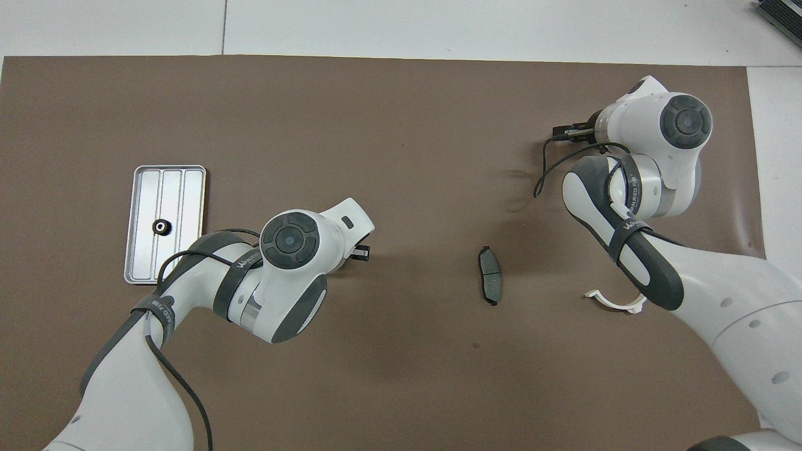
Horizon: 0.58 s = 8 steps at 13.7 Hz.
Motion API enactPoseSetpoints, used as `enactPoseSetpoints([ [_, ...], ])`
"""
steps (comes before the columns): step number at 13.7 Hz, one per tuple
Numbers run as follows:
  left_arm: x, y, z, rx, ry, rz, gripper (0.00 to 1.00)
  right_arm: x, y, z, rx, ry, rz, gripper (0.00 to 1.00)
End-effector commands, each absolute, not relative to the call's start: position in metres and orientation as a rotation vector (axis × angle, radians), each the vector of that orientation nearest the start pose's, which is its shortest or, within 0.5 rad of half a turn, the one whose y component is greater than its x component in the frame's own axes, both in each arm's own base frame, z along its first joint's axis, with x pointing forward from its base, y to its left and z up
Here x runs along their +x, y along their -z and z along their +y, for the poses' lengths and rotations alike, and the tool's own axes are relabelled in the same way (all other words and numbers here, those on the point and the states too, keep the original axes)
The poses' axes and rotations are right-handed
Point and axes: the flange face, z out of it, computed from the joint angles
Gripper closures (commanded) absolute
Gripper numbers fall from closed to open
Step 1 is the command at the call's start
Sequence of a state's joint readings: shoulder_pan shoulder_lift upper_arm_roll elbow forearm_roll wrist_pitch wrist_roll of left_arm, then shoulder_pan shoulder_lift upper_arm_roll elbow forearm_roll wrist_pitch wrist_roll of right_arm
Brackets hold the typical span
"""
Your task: Pick bearing gear from pile to tray
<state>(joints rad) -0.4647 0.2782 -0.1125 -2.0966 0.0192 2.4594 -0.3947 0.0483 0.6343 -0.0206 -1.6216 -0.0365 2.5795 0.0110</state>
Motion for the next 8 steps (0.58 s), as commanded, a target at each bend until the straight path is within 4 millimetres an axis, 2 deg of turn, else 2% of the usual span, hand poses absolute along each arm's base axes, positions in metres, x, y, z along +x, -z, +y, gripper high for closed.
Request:
enactPoseSetpoints([
  [1,0.492,-0.295,-0.316,-3.172,0.132,0.330,0.89,0.723,-0.284,0.023,-3.094,0.530,-0.081,0.34],
  [3,0.494,-0.296,-0.314,-3.170,0.126,0.325,0.98,0.723,-0.285,0.023,-3.087,0.533,-0.070,0.54],
  [5,0.508,-0.306,-0.304,-3.171,0.131,0.287,1.00,0.723,-0.287,0.025,-3.078,0.536,-0.057,0.77],
  [7,0.539,-0.321,-0.279,-3.173,0.136,0.217,1.00,0.723,-0.295,0.024,-3.080,0.530,-0.058,0.92],
  [8,0.554,-0.331,-0.260,-3.172,0.143,0.197,1.00,0.721,-0.304,0.025,-3.082,0.515,-0.059,0.96],
])
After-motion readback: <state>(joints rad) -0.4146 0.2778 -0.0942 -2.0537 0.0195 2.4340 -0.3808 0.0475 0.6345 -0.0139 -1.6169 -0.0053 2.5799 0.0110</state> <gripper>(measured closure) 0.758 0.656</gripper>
